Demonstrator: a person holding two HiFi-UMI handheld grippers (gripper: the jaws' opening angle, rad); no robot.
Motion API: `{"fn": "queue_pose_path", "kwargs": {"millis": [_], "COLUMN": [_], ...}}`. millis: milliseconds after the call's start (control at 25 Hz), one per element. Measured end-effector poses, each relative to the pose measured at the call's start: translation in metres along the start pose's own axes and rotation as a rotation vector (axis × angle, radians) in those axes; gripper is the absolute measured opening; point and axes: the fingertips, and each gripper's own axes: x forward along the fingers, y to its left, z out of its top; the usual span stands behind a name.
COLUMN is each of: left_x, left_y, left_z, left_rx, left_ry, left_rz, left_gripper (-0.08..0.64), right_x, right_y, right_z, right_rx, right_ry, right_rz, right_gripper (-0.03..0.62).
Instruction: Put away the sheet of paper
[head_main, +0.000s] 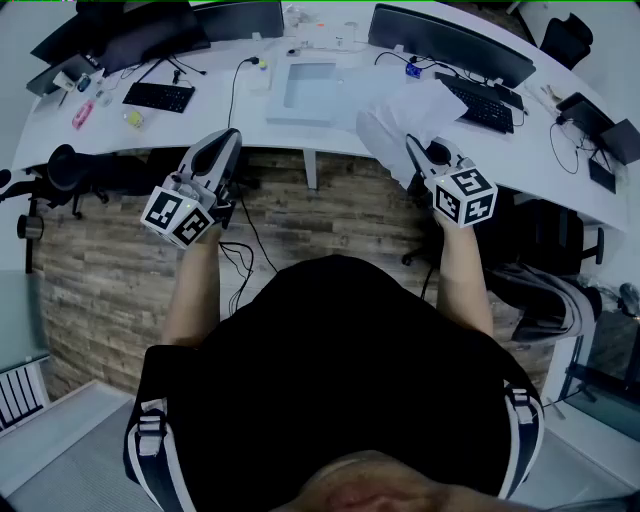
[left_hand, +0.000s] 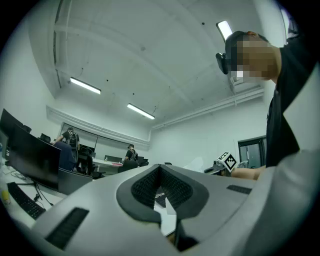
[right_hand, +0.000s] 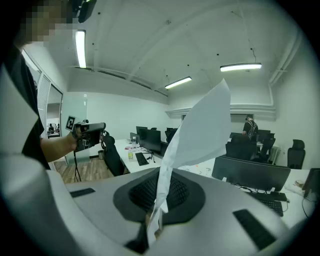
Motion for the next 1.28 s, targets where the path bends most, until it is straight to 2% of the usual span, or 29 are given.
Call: {"fn": "queue_pose_path", "kwargs": {"millis": [280,680,1040,1280], "left_x": [-0.021,-0.046,-0.050,-0.043], "left_y": [0.024,0.058,0.072,0.074], "left_z": [0.002,0.000,0.001,-0.004], "left_rx": [0.086,0.110,0.111,0.104], "left_ry": [0.043,0.061,0.050,0.048], "left_rz": [-0.006,-0.053,-0.074,-0.076], "left_gripper": [0.021,0.021,0.021,0.021], "right_x": [0.015,0.034,0.042,0.051], "right_y": [0.016,0.033,0.029,0.025], "right_z": [0.002,0.004,0.001,0.004], "right_rx": [0.020,0.064,0.108,0.110], "right_ry": [0.010,-0.003,0.008,0.014], "right_rz": [-0.025,-0.116,-0.156,-0.143], "right_gripper": [0.014,0.014,0.014,0.014]}}
